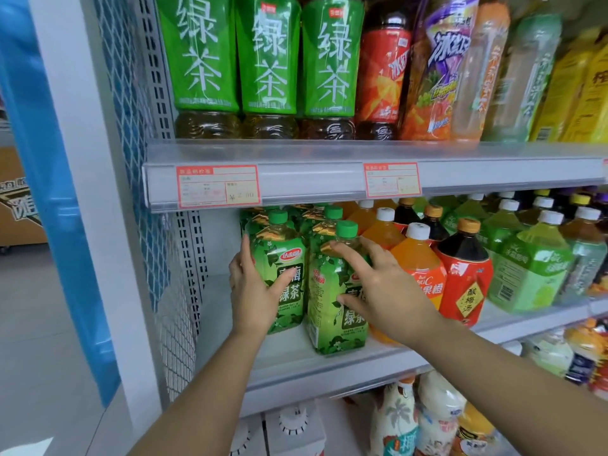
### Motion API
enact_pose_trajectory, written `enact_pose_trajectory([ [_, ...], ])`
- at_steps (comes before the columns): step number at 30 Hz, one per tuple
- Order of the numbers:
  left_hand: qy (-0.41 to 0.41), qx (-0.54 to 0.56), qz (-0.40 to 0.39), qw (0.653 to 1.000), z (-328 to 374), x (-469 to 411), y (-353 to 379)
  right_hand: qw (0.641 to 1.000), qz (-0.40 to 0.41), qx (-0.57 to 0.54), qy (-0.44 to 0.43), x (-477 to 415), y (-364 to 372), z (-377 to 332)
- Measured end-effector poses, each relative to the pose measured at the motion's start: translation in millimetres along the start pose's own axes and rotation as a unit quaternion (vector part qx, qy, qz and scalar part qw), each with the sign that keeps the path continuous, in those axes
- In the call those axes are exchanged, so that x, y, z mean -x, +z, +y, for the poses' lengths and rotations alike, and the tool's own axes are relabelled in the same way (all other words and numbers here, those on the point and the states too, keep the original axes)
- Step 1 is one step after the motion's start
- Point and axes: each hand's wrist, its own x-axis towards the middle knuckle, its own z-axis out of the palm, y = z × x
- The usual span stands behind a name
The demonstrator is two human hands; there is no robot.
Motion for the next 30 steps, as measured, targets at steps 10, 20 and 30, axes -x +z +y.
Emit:
enact_pose_trajectory([
  [10, 0.196, 0.022, 0.132, 0.972, 48.1, 74.4, -2.7, 0.997, 0.006, -0.078, -0.011, 24.4, -20.8, 3.6],
  [20, 0.305, 0.129, -0.238, 0.913, 96.4, 187.8, 116.5, 0.971, -0.058, -0.01, 0.23, 198.1, -89.5, 109.2],
  [30, 0.318, 0.127, -0.421, 0.84, 147.0, 252.7, 219.2, 0.811, -0.143, 0.114, 0.556, 362.8, -146.9, 179.5],
])
